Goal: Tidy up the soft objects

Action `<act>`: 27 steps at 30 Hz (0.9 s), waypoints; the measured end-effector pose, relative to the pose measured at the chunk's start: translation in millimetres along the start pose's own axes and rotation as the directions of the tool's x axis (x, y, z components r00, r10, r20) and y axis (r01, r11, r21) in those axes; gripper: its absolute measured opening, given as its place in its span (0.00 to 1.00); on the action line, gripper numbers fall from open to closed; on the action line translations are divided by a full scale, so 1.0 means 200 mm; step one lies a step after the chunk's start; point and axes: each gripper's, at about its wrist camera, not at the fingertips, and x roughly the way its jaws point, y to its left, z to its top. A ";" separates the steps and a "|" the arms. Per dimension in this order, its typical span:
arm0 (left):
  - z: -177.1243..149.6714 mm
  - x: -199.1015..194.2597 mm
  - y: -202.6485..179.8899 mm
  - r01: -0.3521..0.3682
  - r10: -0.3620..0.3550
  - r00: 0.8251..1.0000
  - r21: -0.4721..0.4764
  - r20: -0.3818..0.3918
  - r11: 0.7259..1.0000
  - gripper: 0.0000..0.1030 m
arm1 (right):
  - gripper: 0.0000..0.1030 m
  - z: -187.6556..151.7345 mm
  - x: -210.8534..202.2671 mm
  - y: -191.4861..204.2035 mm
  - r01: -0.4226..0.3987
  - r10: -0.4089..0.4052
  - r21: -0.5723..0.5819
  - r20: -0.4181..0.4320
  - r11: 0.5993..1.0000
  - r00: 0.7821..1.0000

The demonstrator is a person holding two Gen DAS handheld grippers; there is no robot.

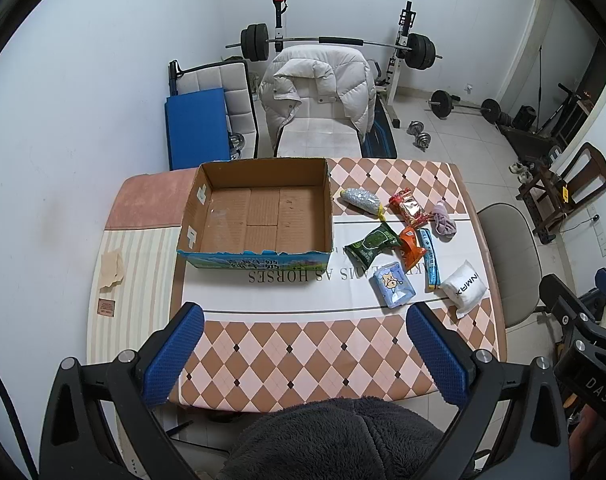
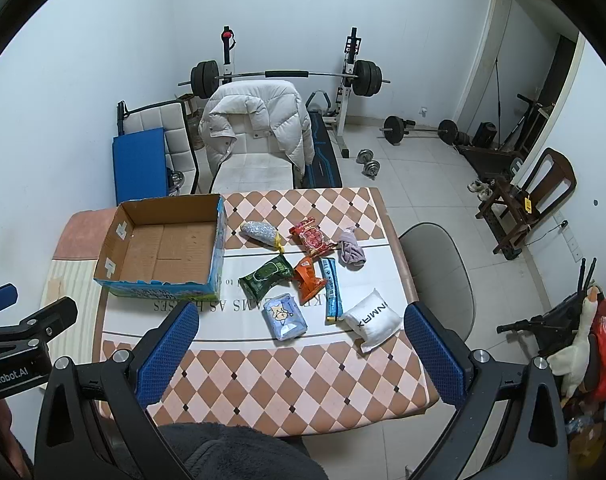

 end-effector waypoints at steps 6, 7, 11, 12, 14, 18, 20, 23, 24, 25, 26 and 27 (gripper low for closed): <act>0.00 0.00 0.00 0.000 0.000 1.000 0.000 0.001 1.000 1.00 | 1.00 0.00 0.00 0.00 0.001 -0.001 -0.001 0.000 1.000 1.000; 0.00 0.00 0.00 -0.001 0.001 1.000 0.000 0.001 1.000 1.00 | 1.00 0.00 0.00 0.00 0.001 -0.001 -0.001 0.000 1.000 1.000; 0.00 0.00 0.00 0.000 0.000 1.000 -0.001 0.001 1.000 1.00 | 1.00 -0.01 0.00 0.00 0.001 -0.001 -0.004 0.006 1.000 1.000; 0.00 0.00 0.00 0.000 0.000 1.000 0.000 0.002 1.000 1.00 | 1.00 -0.01 0.00 0.00 0.002 -0.002 -0.005 0.006 1.000 1.000; 0.00 0.00 -0.01 -0.002 0.002 1.000 0.000 0.003 1.000 1.00 | 1.00 -0.01 0.00 0.00 0.004 -0.004 -0.006 0.007 1.000 1.000; -0.01 0.00 -0.01 0.000 0.000 1.000 0.001 0.002 1.000 1.00 | 1.00 -0.01 0.00 -0.01 0.000 0.000 -0.002 0.006 1.000 1.000; 0.00 0.00 -0.01 -0.001 0.001 1.000 0.001 0.003 1.000 1.00 | 1.00 -0.01 0.00 0.00 0.004 -0.004 -0.005 0.007 1.000 1.000; -0.01 -0.01 -0.01 -0.001 0.001 1.000 0.001 0.004 1.000 1.00 | 1.00 -0.01 0.00 0.00 0.001 -0.001 -0.003 0.007 1.000 1.000; -0.01 -0.01 -0.01 -0.001 0.001 1.000 0.002 0.004 1.000 1.00 | 1.00 -0.02 -0.01 -0.01 0.000 0.000 -0.004 0.008 1.000 1.000; -0.01 0.00 -0.01 0.000 0.000 1.000 0.002 0.003 1.000 1.00 | 1.00 -0.02 -0.01 -0.01 -0.004 0.004 -0.002 0.008 1.000 1.000; -0.01 -0.01 -0.01 0.000 0.000 1.000 0.000 0.004 1.000 1.00 | 1.00 -0.02 -0.01 -0.02 -0.006 0.006 -0.001 0.009 1.000 1.000; -0.01 -0.01 -0.01 0.000 0.000 1.000 0.000 0.004 1.000 1.00 | 1.00 -0.02 -0.02 -0.02 -0.003 0.003 -0.004 0.011 1.000 1.000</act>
